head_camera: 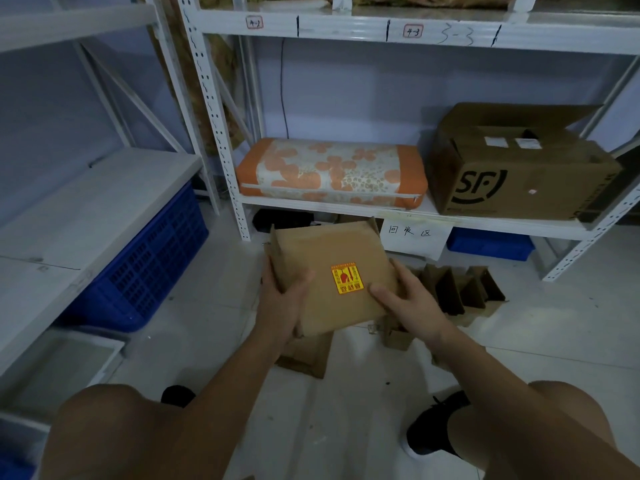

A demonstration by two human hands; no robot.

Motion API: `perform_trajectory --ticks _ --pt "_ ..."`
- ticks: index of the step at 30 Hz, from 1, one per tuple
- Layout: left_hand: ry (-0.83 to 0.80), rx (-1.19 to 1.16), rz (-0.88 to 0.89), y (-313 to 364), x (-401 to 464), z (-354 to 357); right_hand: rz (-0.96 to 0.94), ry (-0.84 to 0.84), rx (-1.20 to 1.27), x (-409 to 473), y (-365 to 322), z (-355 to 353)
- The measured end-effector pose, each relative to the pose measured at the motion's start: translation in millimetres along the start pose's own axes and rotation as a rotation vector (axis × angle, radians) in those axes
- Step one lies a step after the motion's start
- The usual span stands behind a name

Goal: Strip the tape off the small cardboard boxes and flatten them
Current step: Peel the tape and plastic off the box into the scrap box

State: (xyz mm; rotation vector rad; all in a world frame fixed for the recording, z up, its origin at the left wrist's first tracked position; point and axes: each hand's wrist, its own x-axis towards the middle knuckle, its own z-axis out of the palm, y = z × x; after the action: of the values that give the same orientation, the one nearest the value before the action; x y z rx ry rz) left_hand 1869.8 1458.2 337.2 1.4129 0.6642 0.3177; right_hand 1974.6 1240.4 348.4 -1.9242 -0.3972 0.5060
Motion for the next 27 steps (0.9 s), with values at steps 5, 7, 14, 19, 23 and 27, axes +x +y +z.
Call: perform_trajectory --ticks 5,7,14,19,23,27 --pt "-0.252 -0.177 -0.187 0.2 8.1 -14.7 0.156 -0.191 0.361 3.4 9.1 -15.1" --pt "-0.260 -0.218 -0.221 -2.1 9.5 -14.4 0.152 -0.176 0.386 1.0 8.8 -9.4" --pt "-0.239 -0.177 -0.021 8.6 2.4 -3.5 0.256 -0.077 0.636 -4.1 0.4 -4.3" --pt "-0.351 0.034 0.136 18.2 -7.3 -5.2 0.299 -0.092 0.627 -7.1 -8.5 -8.8" --pt "-0.288 -0.006 0.084 17.0 -4.3 -11.4 0.170 -0.157 0.497 -8.3 -5.9 -13.9" --pt "-0.212 -0.085 -0.020 17.1 -7.9 -10.9 0.063 -0.115 0.372 -10.7 -8.3 -10.1"
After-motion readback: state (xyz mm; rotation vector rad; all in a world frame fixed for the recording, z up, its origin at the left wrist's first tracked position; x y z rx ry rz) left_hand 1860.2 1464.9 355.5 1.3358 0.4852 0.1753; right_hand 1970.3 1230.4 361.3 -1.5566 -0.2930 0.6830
